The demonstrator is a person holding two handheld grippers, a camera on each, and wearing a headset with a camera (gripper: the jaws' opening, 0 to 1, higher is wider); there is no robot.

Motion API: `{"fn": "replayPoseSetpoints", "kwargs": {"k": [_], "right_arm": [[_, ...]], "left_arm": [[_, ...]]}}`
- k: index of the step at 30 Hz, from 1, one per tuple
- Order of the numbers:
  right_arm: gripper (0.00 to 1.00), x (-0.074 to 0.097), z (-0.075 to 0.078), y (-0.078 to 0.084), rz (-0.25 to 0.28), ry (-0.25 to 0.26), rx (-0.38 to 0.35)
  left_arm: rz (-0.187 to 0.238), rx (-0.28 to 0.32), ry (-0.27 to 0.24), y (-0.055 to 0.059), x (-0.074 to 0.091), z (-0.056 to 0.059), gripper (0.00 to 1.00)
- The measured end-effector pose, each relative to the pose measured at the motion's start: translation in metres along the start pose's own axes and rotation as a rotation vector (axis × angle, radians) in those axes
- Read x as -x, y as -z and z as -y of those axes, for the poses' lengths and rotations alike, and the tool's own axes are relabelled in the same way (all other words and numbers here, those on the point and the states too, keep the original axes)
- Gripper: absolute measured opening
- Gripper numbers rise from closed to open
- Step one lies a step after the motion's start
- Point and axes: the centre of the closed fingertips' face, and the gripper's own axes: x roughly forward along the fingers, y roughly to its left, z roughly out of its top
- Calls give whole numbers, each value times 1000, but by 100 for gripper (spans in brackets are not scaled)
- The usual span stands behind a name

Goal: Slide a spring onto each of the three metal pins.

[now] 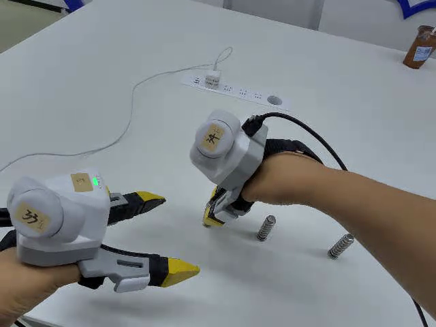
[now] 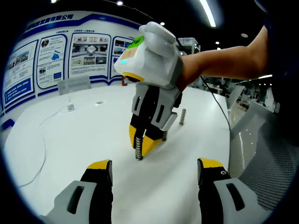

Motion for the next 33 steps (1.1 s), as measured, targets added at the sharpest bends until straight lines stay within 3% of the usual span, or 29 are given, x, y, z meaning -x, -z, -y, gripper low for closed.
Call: {"fn": "replayPoseSetpoints", "kwargs": {"k": [4,16,29,33], "right_arm": [[18,3,1,2,15,6,-12],[30,19,5,20,68,14,-88],[36,46,12,50,120,72,-166],[37,56,13,56,157,94,-200]], "left_arm": [[11,8,-8,-3,-1,-2,76],[-6,-3,-6,-4,-4,-2,76],[-11,-16,7,-9,-9,-1,76],[-9,-16,11,-11,-10,-1,76]]}}
